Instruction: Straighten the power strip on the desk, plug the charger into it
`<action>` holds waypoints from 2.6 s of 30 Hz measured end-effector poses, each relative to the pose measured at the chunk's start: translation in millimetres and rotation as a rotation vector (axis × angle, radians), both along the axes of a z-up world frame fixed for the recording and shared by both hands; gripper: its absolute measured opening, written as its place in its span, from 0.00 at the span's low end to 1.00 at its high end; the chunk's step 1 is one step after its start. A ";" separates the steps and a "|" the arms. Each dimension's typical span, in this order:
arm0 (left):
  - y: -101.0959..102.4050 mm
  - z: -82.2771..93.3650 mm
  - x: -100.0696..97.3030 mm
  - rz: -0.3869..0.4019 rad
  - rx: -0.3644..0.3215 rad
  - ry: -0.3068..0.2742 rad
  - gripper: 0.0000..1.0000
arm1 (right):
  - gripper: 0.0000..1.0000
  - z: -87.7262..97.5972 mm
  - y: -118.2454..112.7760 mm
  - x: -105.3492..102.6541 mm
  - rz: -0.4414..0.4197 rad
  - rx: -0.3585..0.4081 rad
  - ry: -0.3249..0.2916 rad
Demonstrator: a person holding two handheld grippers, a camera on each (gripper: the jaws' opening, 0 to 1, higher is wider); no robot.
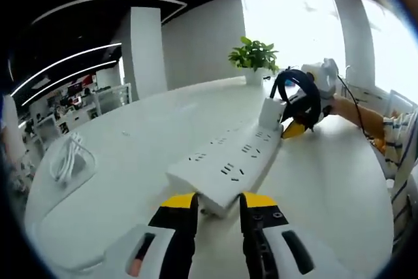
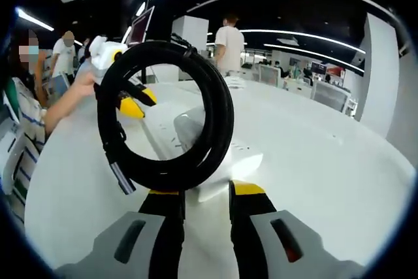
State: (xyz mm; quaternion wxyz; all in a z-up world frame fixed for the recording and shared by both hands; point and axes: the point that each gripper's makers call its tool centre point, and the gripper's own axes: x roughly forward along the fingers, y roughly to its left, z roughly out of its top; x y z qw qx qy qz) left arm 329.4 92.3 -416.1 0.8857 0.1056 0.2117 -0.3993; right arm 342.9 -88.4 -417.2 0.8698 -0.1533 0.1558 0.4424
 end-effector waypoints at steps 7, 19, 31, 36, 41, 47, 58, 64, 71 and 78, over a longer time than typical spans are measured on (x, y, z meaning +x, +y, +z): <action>1.5 0.9 10.2 0.034 -0.013 -0.006 0.27 | 0.25 -0.2 2.4 6.7 -0.016 0.003 0.006; 4.4 1.8 26.3 0.087 -0.023 -0.031 0.28 | 0.25 -2.5 6.5 19.7 -0.064 0.016 0.025; 7.7 1.6 37.6 0.129 -0.033 -0.061 0.27 | 0.25 -4.6 10.5 24.4 -0.132 0.058 0.015; 8.4 1.4 41.2 0.142 -0.033 -0.075 0.26 | 0.25 -5.1 11.1 27.1 -0.154 0.068 0.019; 9.0 0.7 43.8 0.142 -0.011 -0.099 0.26 | 0.24 -5.5 11.6 28.1 -0.176 0.071 0.018; 8.8 -0.3 42.9 0.145 0.012 -0.113 0.26 | 0.23 -5.2 11.6 26.9 -0.217 0.069 0.003; 8.0 -1.1 44.5 0.160 -0.008 -0.111 0.25 | 0.22 -4.1 8.1 32.8 -0.244 0.070 -0.004; 7.5 -1.3 45.8 0.166 -0.014 -0.114 0.24 | 0.21 -3.6 6.2 38.0 -0.262 0.074 -0.006; 7.3 -2.2 46.3 0.171 -0.025 -0.108 0.23 | 0.17 -3.1 3.0 42.2 -0.284 0.089 0.002; 7.2 -3.2 46.0 0.174 -0.033 -0.102 0.23 | 0.17 -3.7 2.6 42.7 -0.290 0.104 0.011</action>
